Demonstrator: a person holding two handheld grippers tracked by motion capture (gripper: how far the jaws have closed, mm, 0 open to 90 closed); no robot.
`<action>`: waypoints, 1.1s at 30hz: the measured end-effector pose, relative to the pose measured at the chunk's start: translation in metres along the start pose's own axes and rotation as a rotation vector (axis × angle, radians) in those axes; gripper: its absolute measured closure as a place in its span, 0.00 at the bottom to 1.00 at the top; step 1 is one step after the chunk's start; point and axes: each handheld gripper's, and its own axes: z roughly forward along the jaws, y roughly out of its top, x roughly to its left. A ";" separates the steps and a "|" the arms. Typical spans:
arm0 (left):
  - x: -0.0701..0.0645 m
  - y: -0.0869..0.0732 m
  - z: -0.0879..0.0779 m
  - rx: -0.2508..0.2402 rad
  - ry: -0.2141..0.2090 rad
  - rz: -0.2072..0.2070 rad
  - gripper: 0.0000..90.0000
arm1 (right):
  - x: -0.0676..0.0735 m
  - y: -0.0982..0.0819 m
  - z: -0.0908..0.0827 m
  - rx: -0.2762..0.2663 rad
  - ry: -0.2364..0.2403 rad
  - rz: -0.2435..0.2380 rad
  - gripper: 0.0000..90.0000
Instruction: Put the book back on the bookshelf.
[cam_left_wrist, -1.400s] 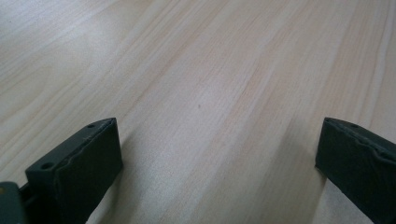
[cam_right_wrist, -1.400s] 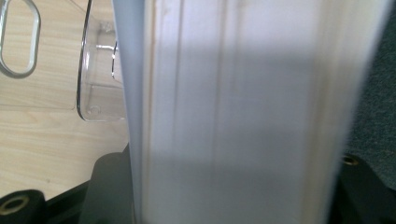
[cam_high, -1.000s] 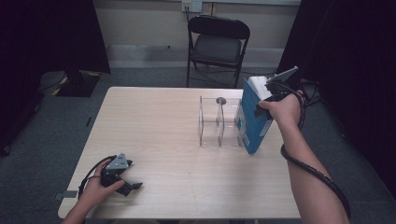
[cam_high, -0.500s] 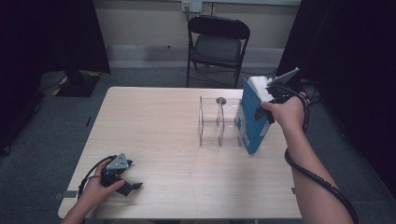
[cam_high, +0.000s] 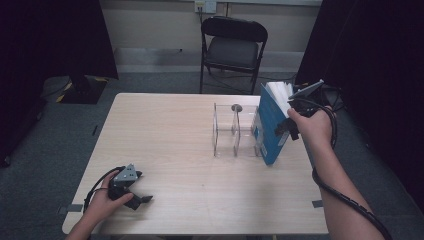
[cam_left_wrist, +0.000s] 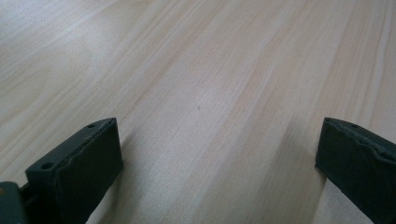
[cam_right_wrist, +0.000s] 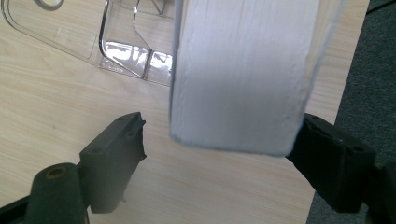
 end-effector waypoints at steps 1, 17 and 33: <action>0.000 0.000 -0.001 0.008 0.002 0.001 0.00 | 0.001 -0.001 -0.001 0.000 -0.001 0.001 0.21; 0.000 0.000 -0.001 0.007 0.004 0.004 0.00 | 0.021 -0.020 0.003 0.008 0.021 -0.063 0.20; 0.000 0.000 0.000 0.006 -0.007 -0.005 0.00 | 0.053 -0.028 0.017 -0.034 0.069 -0.121 0.18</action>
